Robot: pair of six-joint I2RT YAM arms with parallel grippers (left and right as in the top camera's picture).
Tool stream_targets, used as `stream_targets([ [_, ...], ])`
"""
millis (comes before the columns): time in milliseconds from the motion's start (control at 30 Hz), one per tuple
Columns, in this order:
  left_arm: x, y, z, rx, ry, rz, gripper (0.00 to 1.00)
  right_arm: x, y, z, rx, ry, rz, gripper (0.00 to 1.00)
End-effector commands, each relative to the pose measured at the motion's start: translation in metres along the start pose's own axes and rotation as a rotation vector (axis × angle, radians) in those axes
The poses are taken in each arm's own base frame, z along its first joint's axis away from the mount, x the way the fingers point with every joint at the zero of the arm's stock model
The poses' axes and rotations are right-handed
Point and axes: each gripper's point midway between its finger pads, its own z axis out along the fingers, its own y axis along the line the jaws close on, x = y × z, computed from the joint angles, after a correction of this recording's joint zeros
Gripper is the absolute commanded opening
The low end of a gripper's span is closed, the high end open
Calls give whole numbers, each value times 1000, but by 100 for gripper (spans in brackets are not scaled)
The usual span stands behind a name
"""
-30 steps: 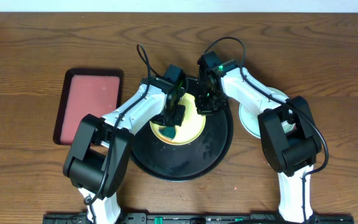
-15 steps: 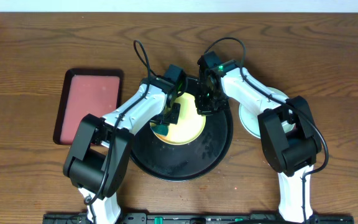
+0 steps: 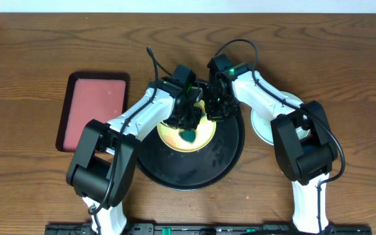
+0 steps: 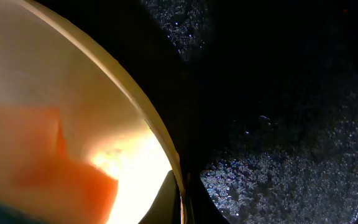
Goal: Clean dirty plates on tray and stack at the side
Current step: 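Scrub the held yellow plate with the sponge in the left gripper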
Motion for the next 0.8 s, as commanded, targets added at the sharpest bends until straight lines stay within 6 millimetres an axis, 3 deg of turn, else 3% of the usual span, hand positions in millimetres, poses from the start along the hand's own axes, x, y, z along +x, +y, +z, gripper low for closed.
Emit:
stream_targets([
  [0,-21,24,0,-140,-80,-2,8,9,-14,10,71,23,11,1],
  [133,-34,74,-16,-441,-173,-89,7,9,-14,9,72,26,12,1],
  [367,-4,88,-17,-515,-81,-153,7,9,-14,10,71,24,11,1],
  [467,18,78,-11,-452,20,-163,7,9,-14,9,71,23,11,1],
  [567,37,46,-2,-259,133,-94,7,8,-14,9,71,22,11,1],
  [667,45,6,2,-15,184,11,7,8,-14,10,70,22,11,1],
  [767,39,-9,3,76,164,66,7,8,-14,10,70,23,11,1],
])
